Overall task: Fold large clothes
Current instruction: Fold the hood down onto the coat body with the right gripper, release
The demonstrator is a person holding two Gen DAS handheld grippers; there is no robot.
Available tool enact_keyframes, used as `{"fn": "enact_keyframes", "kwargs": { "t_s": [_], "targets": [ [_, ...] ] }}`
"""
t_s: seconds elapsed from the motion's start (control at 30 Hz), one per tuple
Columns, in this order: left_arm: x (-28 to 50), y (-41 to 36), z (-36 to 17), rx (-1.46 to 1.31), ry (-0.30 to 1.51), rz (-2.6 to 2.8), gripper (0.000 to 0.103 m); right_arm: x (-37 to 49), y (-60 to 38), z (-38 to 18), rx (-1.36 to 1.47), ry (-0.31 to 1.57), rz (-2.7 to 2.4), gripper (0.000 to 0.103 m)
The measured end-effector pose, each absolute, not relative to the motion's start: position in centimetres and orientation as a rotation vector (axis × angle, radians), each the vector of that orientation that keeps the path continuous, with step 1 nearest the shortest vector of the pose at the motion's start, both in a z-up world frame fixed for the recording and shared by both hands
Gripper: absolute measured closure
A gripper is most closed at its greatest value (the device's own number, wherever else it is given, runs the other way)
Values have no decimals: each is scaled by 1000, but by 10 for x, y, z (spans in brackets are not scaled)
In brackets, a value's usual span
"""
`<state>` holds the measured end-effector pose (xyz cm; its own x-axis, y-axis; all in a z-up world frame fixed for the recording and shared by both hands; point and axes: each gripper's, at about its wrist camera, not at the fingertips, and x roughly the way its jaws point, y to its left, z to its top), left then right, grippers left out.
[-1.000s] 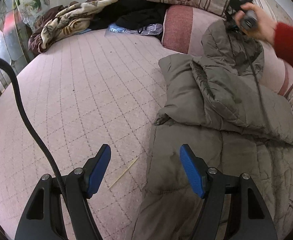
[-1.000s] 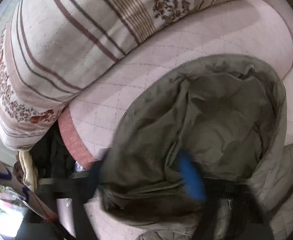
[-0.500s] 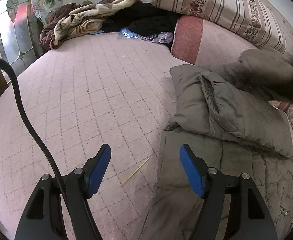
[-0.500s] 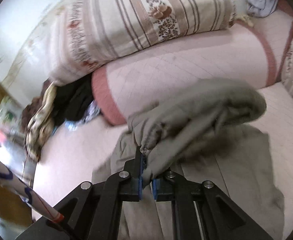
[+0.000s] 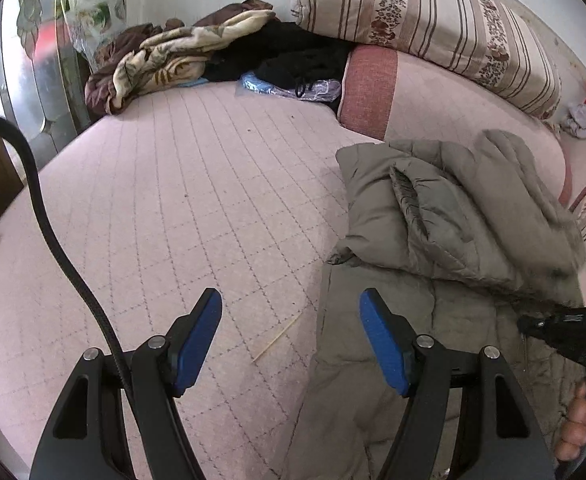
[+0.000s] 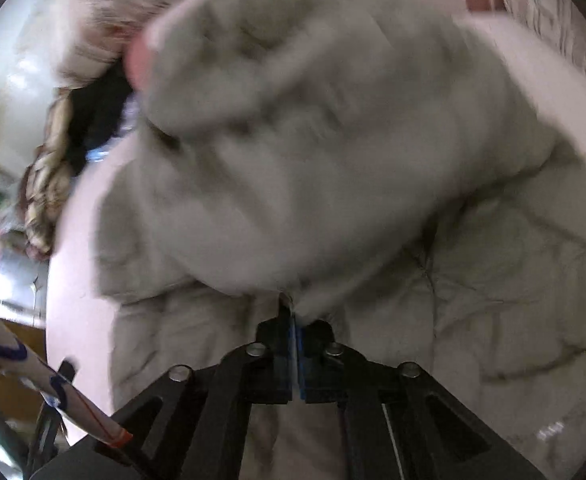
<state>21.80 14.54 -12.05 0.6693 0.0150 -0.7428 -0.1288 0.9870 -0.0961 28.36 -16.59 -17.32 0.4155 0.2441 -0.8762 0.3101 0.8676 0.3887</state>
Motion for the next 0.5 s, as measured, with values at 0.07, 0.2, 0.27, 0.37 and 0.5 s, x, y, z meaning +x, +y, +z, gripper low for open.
{"fn": "enact_keyframes", "kwargs": {
  "t_s": [0.07, 0.2, 0.27, 0.37, 0.5],
  "targets": [
    [218, 145, -120, -140, 832, 86, 32, 286, -171, -185, 591, 1181, -53, 102],
    [218, 149, -119, -156, 840, 75, 32, 257, -167, -152, 507, 1141, -5, 98],
    [219, 150, -118, -176, 836, 69, 32, 244, -163, -122, 395, 1080, -2, 92],
    [220, 147, -118, -172, 838, 60, 32, 249, -164, -79, 299, 966, -46, 60],
    [220, 141, -120, -150, 847, 60, 32, 298, -166, -51, 225, 876, -144, 42]
  ]
}}
